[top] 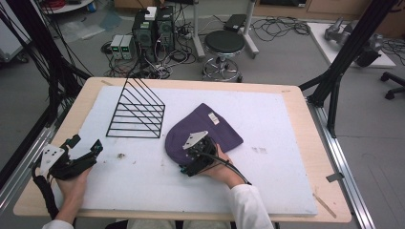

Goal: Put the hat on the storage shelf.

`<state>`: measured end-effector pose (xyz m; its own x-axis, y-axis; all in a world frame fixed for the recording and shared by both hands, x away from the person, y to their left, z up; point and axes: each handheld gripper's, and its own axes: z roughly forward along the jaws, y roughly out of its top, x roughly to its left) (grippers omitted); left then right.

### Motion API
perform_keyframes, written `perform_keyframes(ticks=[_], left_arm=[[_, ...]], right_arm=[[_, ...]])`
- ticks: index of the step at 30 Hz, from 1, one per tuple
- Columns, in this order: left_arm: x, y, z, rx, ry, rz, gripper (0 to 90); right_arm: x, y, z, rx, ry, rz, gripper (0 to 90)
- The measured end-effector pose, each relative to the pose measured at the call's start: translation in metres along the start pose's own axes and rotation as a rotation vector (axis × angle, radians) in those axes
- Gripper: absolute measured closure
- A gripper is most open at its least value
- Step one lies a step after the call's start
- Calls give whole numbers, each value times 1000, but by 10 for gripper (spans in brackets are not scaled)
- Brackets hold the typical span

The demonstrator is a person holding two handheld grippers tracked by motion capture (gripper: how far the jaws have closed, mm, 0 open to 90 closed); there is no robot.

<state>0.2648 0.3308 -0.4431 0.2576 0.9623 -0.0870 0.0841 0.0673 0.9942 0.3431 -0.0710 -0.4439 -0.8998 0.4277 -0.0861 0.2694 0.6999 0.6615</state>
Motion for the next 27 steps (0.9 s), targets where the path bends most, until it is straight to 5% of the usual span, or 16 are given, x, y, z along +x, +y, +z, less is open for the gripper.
perform_keyframes(ticks=[5,6,10,27], left_arm=[[-1,0,0,2,-4,0,181],[-1,0,0,2,-6,5,182],[-2,0,0,5,-7,5,182],[-2,-1,1,9,-25,2,187]], right_arm=[[-5,-2,0,-12,22,25,144],[-9,-2,-2,-23,7,44,282],[-16,-4,-5,-34,-27,72,439],[-10,2,-5,-7,-119,81,741]])
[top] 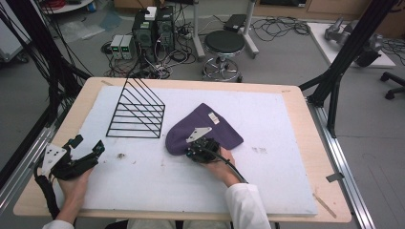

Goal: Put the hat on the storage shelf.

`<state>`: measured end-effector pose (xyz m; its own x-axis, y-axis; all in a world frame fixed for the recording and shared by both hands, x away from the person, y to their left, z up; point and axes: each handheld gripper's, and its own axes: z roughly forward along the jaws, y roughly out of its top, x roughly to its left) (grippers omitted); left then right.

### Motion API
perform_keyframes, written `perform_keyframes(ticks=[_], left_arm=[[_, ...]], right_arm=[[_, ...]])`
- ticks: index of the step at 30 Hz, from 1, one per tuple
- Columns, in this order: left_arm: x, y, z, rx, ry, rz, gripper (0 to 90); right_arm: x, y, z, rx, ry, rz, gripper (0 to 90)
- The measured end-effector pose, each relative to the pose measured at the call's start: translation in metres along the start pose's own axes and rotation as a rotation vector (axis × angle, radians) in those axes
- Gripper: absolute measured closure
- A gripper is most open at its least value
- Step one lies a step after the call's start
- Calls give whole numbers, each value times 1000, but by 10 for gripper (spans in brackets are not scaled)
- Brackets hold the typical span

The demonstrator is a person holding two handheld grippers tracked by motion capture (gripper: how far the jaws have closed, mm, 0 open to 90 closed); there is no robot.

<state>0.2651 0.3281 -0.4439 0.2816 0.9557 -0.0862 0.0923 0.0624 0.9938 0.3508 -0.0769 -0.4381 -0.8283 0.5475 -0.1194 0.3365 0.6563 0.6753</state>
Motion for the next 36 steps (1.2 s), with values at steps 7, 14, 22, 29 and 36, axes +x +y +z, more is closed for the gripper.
perform_keyframes(ticks=[7,14,22,29,36], left_arm=[[2,0,0,0,4,-10,189],[2,0,1,4,-2,-10,190],[3,0,2,3,-4,-12,190],[3,-1,2,6,-4,-14,190],[3,-1,2,6,-5,-14,190]], right_arm=[[2,0,-1,-2,-16,-11,742],[2,3,-9,-48,-36,-15,742],[-7,5,-27,-164,-74,35,740],[-18,5,-41,-274,-120,100,740],[-23,5,-50,-349,-152,128,739]])
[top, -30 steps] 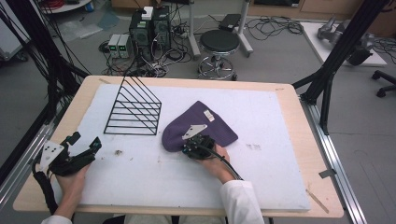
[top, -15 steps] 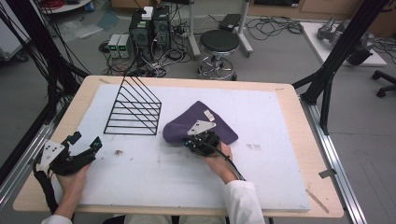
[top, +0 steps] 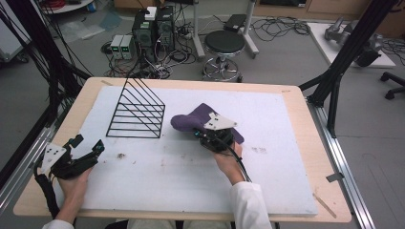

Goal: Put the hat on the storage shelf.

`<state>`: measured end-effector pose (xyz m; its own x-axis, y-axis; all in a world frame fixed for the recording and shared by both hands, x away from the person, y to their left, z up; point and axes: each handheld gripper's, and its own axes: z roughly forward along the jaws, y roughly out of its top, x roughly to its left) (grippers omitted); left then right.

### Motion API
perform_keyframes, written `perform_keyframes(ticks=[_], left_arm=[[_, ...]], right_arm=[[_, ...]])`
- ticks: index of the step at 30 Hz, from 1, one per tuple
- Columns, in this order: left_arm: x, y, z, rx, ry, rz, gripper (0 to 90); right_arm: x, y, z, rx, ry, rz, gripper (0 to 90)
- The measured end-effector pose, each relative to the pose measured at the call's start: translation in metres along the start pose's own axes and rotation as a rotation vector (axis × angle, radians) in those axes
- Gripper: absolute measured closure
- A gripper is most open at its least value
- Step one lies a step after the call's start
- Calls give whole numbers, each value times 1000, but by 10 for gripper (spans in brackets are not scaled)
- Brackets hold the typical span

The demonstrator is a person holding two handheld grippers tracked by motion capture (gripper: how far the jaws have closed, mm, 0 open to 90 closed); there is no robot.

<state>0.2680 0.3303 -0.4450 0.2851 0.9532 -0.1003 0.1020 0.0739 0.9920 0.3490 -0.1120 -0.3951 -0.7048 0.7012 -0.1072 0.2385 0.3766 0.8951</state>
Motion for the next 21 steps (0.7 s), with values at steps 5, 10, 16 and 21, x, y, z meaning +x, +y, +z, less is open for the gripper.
perform_keyframes(ticks=[5,10,16,21], left_arm=[[0,0,1,4,3,-1,190],[-1,0,0,7,2,2,191],[-1,-1,1,12,6,2,190],[-2,-1,0,15,7,3,190]], right_arm=[[-2,4,-8,-72,-46,1,736],[-5,7,-14,-144,-64,7,734],[-8,13,-32,-267,-145,-18,735],[-6,23,-51,-427,-227,-60,735]])
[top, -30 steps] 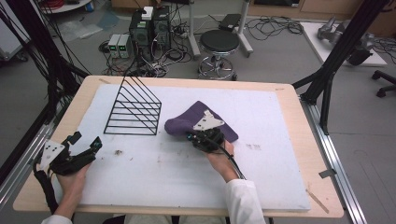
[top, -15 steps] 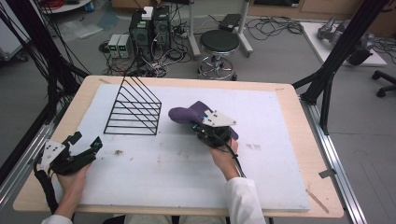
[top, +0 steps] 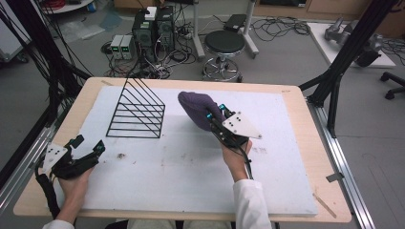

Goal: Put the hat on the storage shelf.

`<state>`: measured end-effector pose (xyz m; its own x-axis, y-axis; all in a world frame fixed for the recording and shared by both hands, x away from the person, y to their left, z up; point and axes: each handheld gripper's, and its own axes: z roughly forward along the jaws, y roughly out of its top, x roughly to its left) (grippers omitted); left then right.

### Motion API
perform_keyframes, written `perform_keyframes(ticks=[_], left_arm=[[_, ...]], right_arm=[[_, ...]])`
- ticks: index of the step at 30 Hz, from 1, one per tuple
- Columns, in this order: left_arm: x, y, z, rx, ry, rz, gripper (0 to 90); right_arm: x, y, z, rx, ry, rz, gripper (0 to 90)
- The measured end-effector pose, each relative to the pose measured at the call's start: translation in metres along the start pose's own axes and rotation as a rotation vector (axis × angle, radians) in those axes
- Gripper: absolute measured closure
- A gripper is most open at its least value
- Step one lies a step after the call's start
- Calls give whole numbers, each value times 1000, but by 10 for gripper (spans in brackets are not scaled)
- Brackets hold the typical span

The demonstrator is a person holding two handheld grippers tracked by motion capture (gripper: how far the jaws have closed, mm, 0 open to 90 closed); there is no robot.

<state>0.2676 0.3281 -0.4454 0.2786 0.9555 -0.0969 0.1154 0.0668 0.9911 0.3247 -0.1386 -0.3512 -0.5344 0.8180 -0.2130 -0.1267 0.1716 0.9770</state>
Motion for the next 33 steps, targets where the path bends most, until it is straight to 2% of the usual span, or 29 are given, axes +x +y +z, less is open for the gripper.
perform_keyframes(ticks=[2,5,9,13,14,17,18,19,20,21,22,23,24,25,26,28,29,30,31,32,33], left_arm=[[0,0,0,3,4,1,191],[0,0,0,4,4,-1,190],[-1,0,0,-2,6,-2,188],[-3,4,-1,-7,11,-34,170],[-6,10,-2,-34,-5,-57,170],[-10,17,-2,-62,-27,-63,171],[-19,26,-2,-85,-61,-43,171],[-19,26,-2,-85,-61,-43,171],[-30,35,0,-106,-86,10,171],[-30,35,0,-106,-86,10,170],[-40,44,3,-133,-124,45,170],[-40,44,3,-133,-124,45,169],[-51,53,7,-165,-168,45,165],[-51,53,7,-165,-168,45,162],[-62,62,13,-208,-195,51,162],[-72,69,20,-254,-213,53,162],[-72,69,20,-254,-213,53,162],[-81,73,28,-270,-243,43,163],[-81,73,28,-270,-243,43,163],[-91,77,41,-259,-291,30,164],[-94,78,45,-256,-303,29,164]], right_arm=[[-1,5,-4,-31,-37,-16,735],[-2,13,-7,-71,-67,-30,735],[0,26,-15,-153,-89,-39,735],[3,38,-21,-205,-95,-34,735],[3,40,-22,-213,-89,-27,734],[3,43,-23,-223,-72,-6,734],[1,46,-23,-235,-60,17,734],[1,46,-23,-235,-60,17,734],[0,49,-24,-250,-46,39,733],[0,52,-24,-262,-40,48,733],[-1,54,-24,-269,-33,56,733],[-1,54,-24,-269,-33,56,733],[-1,58,-23,-283,-21,87,732],[-1,58,-23,-283,-21,87,732],[-1,61,-24,-296,-13,98,732],[0,62,-23,-307,-3,110,731],[0,62,-23,-307,-3,110,731],[1,64,-23,-312,20,125,730],[1,64,-22,-312,29,133,730],[1,65,-21,-312,48,145,729],[2,67,-21,-315,57,142,730]])
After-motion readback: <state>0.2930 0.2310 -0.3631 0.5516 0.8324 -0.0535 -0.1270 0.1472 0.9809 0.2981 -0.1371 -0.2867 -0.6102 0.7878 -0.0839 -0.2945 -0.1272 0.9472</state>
